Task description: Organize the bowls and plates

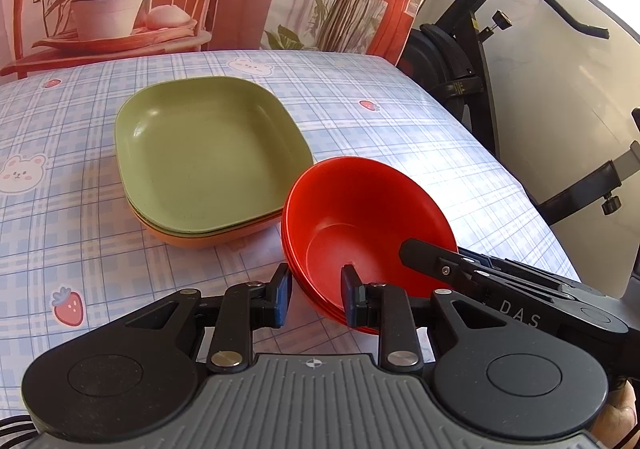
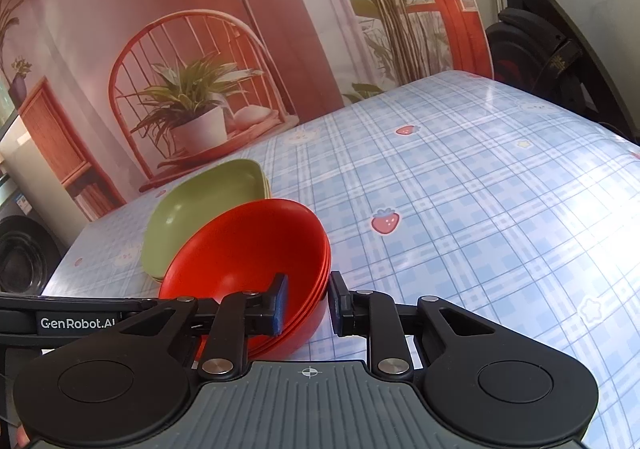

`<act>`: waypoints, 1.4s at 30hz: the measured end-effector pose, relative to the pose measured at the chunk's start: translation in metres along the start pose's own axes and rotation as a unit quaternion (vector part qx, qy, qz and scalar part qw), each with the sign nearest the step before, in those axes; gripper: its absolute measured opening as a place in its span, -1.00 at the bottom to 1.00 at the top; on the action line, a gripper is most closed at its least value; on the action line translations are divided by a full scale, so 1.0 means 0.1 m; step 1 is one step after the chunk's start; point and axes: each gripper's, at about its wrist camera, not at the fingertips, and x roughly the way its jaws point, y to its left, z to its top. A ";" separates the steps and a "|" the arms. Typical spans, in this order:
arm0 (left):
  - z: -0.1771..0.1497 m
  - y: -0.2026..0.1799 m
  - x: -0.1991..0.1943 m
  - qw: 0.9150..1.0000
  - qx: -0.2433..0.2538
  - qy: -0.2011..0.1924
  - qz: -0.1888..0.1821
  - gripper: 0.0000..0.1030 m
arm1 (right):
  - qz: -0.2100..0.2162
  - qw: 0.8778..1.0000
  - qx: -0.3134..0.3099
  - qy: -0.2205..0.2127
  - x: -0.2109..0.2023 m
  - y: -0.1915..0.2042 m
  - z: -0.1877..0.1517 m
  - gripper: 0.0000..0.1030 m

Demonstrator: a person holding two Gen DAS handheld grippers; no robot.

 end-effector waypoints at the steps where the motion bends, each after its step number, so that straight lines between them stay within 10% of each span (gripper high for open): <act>1: -0.01 0.00 -0.01 1.000 0.001 -0.001 -0.001 -0.46 | -0.002 1.000 -0.002 0.000 -0.01 0.01 0.00 -0.60; 42: 0.29 0.26 -0.67 0.996 -0.026 -0.087 0.004 -0.46 | 0.012 0.998 -0.050 -0.031 -0.18 0.68 0.48 -0.63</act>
